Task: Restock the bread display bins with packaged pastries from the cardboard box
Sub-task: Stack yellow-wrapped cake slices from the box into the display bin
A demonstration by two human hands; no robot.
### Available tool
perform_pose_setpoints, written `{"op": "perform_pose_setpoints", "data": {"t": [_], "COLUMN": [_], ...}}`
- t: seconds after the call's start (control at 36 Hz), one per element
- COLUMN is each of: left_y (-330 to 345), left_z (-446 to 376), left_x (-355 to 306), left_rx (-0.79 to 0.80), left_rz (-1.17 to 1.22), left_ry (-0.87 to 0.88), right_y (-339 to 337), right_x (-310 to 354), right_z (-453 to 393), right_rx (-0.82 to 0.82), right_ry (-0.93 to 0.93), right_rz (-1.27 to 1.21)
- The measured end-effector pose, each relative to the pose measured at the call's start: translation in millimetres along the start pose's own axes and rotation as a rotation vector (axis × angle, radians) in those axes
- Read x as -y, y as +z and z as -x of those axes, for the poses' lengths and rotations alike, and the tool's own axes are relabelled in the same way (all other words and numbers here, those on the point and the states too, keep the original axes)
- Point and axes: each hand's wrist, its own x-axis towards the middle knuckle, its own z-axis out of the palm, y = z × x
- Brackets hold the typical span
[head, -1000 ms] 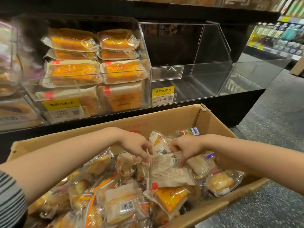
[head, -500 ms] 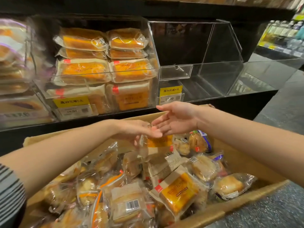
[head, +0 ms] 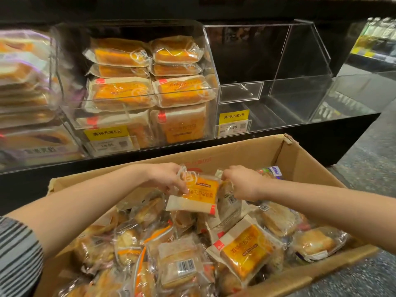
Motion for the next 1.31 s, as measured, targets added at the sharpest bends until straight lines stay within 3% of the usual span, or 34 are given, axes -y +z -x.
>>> {"op": "perform_pose_setpoints", "data": {"t": [0.14, 0.22, 0.31, 0.47, 0.58, 0.72, 0.86, 0.94, 1.11, 1.31], "left_y": [-5.0, -5.7, -4.3, 0.7, -2.1, 3.6, 14.3, 23.8, 28.0, -25.8], "left_z": [3.6, 7.0, 12.5, 16.8, 20.4, 12.6, 2.3, 1.1, 3.1, 36.0], "left_x": [4.4, 5.0, 2.8, -0.2, -6.3, -9.1, -12.3, -12.6, -12.4, -16.4], "left_rx": [-0.022, -0.049, -0.038, -0.004, 0.071, 0.088, 0.057, 0.081, 0.076, 0.352], "left_rz": [-0.009, -0.045, -0.084, -0.181, -0.261, -0.546, -0.816, -0.777, -0.786, -0.286], "left_ry": [-0.035, -0.049, -0.035, -0.044, -0.027, -0.049, -0.046, -0.040, 0.023, -0.067], "right_y": [15.5, 14.9, 14.0, 11.0, 3.4, -8.0, -12.0, -20.6, -35.5, -58.8], "right_x": [0.7, 5.2, 11.2, 9.8, 3.2, -17.7, -38.9, -41.7, -46.7, -41.3], "right_z": [-0.3, 0.9, -1.8, 2.9, 11.3, 17.1, 24.2, 30.1, 30.4, 25.1], "right_rx": [0.121, 0.109, 0.106, 0.239, 0.217, -0.079, -0.554, -0.721, -0.870, -1.008], "right_ry": [-0.137, -0.220, -0.260, -0.278, -0.295, -0.451, -0.856, -1.000, -0.971, -0.930], "right_rz": [0.200, 0.469, 0.572, 0.385, 0.266, 0.359, 0.481, 0.521, 0.518, 0.428]}}
